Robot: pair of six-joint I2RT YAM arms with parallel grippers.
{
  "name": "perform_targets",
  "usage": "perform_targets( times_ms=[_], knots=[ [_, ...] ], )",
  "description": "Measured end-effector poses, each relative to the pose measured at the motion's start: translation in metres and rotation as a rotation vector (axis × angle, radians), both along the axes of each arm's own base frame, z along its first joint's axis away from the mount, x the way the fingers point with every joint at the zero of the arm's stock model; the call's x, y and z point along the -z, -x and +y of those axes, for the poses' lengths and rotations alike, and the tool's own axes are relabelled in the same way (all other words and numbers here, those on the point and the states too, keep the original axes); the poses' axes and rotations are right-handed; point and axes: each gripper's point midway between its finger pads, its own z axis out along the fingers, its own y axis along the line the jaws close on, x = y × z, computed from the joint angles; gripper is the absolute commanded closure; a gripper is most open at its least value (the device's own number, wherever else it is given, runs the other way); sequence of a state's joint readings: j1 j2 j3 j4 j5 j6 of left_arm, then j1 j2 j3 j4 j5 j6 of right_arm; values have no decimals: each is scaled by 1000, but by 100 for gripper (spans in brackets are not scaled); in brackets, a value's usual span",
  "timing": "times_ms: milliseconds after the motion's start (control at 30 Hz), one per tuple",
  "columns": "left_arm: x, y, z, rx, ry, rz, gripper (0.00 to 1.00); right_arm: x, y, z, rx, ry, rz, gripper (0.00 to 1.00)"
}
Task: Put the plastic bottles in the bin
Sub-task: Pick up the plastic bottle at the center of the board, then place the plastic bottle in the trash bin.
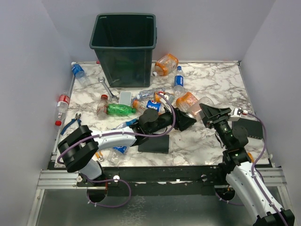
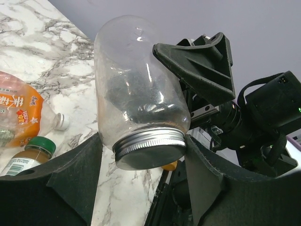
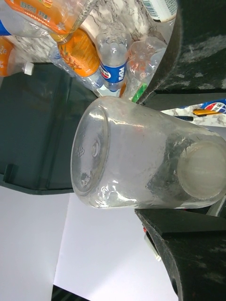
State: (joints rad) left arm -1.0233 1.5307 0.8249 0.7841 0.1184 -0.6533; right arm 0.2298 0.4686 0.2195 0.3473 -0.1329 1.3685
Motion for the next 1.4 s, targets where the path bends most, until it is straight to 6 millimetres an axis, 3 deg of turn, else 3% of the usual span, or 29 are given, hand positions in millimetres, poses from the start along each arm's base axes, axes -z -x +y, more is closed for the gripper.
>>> perform_targets(
  times_ms=[133,267,633,900,1033,1233,1333,1400],
  knots=[
    [1,0,0,0,-7,-8,97,0,2,0,-1,18,-5,16],
    [2,1,1,1,-35,-39,100,-6,5,2,-17,82,0,1],
    [-19,-1,19,10,-127,-169,100,-36,11,1,-47,373,-4,0],
    [-41,-9,43,120,-239,-274,100,-71,24,-7,-65,656,-84,0],
    [-47,7,54,264,-287,-365,100,-99,31,-4,-122,792,-170,0],
    [-42,53,79,506,-358,-615,100,-141,53,14,-279,952,-357,1],
    [-50,62,95,542,-370,-801,100,-143,71,30,-398,990,-451,0],
    [-56,58,104,545,-381,-905,100,-137,83,42,-502,1001,-497,1]
  ],
)
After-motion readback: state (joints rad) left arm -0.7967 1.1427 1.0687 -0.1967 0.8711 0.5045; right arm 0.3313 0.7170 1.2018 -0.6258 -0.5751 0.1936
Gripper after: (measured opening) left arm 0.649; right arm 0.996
